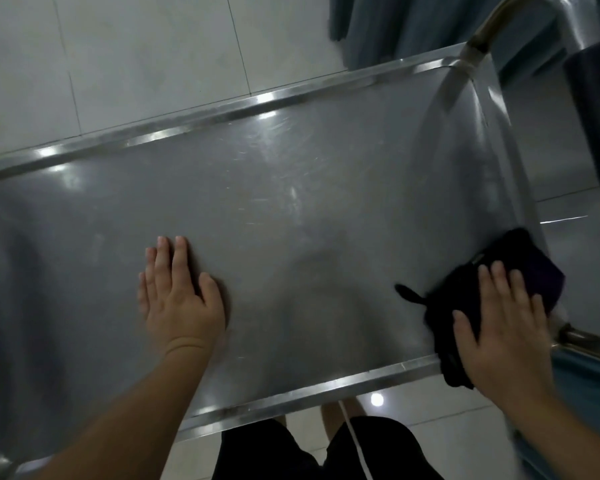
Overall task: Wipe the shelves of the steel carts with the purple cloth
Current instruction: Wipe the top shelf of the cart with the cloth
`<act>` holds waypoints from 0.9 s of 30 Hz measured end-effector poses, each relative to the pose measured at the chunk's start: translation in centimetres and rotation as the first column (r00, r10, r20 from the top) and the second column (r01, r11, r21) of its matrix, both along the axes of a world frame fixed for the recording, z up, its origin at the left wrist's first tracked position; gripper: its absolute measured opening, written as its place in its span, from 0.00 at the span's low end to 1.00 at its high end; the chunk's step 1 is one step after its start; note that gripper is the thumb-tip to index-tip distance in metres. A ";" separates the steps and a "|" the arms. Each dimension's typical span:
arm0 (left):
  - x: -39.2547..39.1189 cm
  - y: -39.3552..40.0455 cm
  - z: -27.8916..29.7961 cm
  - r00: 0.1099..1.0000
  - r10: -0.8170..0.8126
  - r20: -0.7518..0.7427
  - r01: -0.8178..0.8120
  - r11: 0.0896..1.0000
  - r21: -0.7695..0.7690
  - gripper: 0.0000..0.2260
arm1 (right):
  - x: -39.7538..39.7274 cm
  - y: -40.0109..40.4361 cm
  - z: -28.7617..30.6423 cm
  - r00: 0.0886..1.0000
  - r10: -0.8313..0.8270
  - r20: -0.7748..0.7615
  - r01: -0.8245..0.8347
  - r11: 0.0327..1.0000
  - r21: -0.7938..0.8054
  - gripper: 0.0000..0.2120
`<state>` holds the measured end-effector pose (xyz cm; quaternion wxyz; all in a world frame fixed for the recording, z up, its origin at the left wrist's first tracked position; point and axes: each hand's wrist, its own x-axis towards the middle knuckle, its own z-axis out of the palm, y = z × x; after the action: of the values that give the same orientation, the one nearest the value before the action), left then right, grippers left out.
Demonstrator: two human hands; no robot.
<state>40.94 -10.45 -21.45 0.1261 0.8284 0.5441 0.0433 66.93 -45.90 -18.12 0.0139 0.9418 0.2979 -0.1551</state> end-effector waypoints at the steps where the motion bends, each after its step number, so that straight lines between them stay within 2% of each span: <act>1: 0.0 0.0 0.0 1.000 -0.006 -0.005 0.006 1.000 0.000 0.32 | 0.8 1.8 -0.2 0.999 0.037 0.012 -0.037 0.999 0.030 0.36; 6: 0.0 0.1 0.1 1.000 -0.005 -0.015 0.005 1.000 -0.009 0.32 | 7.5 15.3 -1.2 0.984 0.138 0.116 -0.157 0.973 0.168 0.34; 11: 0.2 0.5 0.1 1.000 0.010 -0.011 -0.010 1.000 -0.011 0.32 | 15.2 28.3 -1.5 0.996 0.071 0.056 -0.079 0.982 0.170 0.38; 14: 0.2 0.7 0.0 1.000 0.026 0.004 -0.026 1.000 -0.006 0.32 | 16.1 30.6 -1.6 0.998 0.049 0.048 -0.055 0.988 0.147 0.38; 17: 0.2 0.6 0.0 1.000 0.030 0.000 -0.030 1.000 -0.003 0.32 | 13.8 28.0 -1.4 0.993 0.112 0.030 -0.116 0.980 0.161 0.37; 20: 0.2 0.5 0.2 1.000 0.024 -0.012 -0.024 1.000 -0.002 0.33 | 7.4 21.2 -1.1 0.982 0.175 0.068 -0.186 0.960 0.211 0.34; 24: 0.2 0.4 0.2 0.999 0.022 -0.025 -0.022 1.000 -0.003 0.33 | -4.6 8.8 -0.8 0.974 0.218 0.059 -0.225 0.965 0.136 0.35; 27: 0.1 0.1 0.1 0.999 0.007 -0.052 -0.007 1.000 -0.005 0.32 | -9.3 4.3 -0.9 0.968 0.247 0.033 -0.249 0.965 0.086 0.35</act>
<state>41.04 -10.36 -21.36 0.1142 0.8270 0.5501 0.0208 57.63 -41.63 -18.98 -0.0058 0.8985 0.4199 -0.1281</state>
